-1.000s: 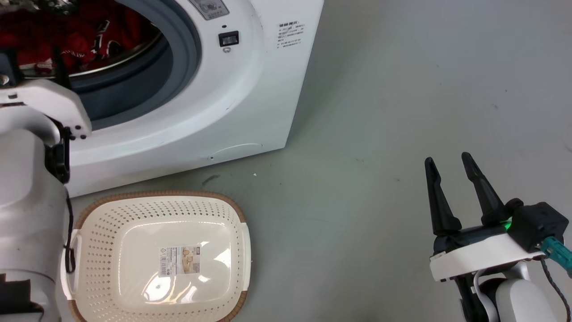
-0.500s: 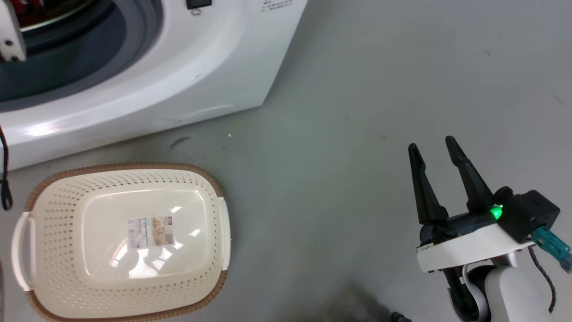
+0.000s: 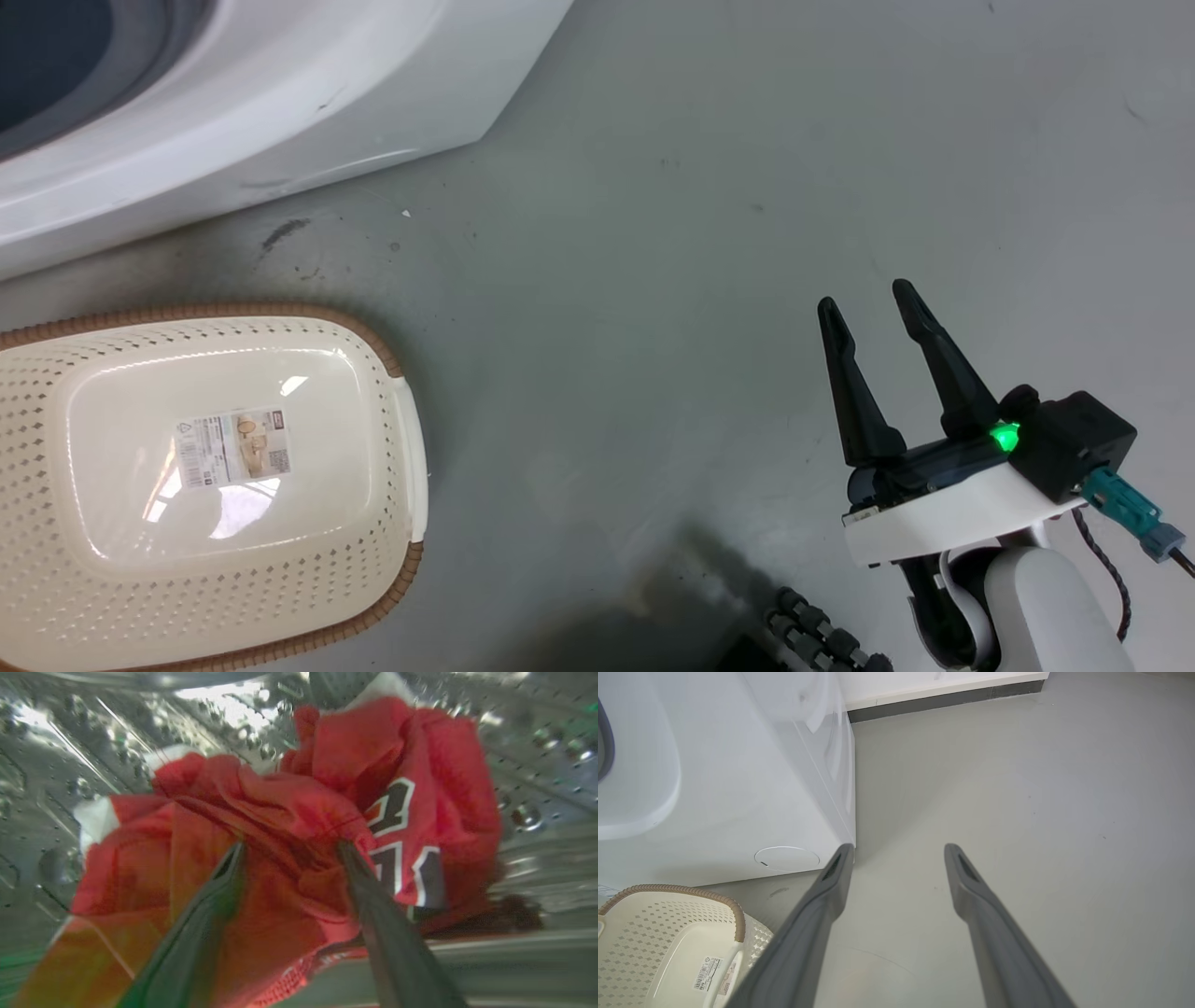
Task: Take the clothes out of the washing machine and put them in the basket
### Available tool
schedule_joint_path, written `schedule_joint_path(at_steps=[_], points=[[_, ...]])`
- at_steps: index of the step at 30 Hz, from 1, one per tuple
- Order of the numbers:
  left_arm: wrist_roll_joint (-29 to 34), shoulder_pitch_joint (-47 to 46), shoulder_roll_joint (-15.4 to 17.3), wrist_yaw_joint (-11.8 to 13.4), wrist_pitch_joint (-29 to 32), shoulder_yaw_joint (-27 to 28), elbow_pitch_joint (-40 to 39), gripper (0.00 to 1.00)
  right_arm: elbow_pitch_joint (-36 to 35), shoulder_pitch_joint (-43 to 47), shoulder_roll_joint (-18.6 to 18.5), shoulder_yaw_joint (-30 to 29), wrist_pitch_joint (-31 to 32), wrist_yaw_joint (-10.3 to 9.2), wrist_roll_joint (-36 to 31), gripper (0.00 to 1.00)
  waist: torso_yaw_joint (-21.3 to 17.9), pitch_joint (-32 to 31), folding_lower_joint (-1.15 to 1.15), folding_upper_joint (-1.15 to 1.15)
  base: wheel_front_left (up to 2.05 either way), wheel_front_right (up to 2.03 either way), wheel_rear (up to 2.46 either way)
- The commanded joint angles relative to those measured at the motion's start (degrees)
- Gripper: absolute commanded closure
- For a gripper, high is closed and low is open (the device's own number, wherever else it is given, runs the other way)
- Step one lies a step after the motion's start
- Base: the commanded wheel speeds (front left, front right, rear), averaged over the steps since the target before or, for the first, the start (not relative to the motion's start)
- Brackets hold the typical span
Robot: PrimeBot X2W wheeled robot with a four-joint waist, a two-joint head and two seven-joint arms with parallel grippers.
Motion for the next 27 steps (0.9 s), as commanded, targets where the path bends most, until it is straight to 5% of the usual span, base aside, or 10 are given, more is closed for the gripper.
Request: schedule_joint_path(at_steps=[1, 6, 7, 9, 15, 27], points=[[0.0, -0.7, 0.3, -0.1, 0.7, -0.2, -0.2, 0.0, 0.2, -0.6, 0.1, 0.1, -0.4, -0.04, 0.2, 0.0, -0.3, 0.7, -0.01, 0.0, 0.0, 0.0, 0.0], [-0.4, 0.2, 1.1, 0.3, 7.3, -0.5, -1.3, 0.0, 0.5, -1.3, 0.1, 0.9, -0.9, -0.04, 1.0, 0.0, -0.3, 1.6, -0.01, 0.0, 0.0, 0.0, 0.0], [-0.5, 0.6, 1.2, 0.5, 8.1, -0.6, -1.7, 0.5, 0.5, -1.6, 0.1, 1.0, -0.9, -0.04, 1.2, 0.0, -0.4, 1.6, -0.01, 0.0, 0.0, 0.0, 0.0], [-0.9, 1.3, 1.4, 0.8, 9.4, -0.4, -2.8, 1.0, 0.6, -2.0, 0.1, 1.3, -1.0, -0.04, 1.4, 0.0, -0.5, 1.6, -0.01, 0.0, 0.0, 0.0, 0.0], [-0.7, 3.9, 2.9, 4.6, 5.3, 0.6, -9.0, 1.0, 0.8, -2.2, 0.1, 1.3, -1.2, -0.04, 1.9, 0.0, -0.9, 1.1, -0.01, 0.0, 0.0, 0.0, 0.0], [-2.5, 9.7, 1.7, 8.9, -20.3, 2.9, -13.4, 1.0, 1.2, -2.4, 0.1, -1.1, -1.1, -0.04, 1.3, 0.0, -0.4, -4.0, -0.01, 0.0, 0.0, 0.0, 0.0]])
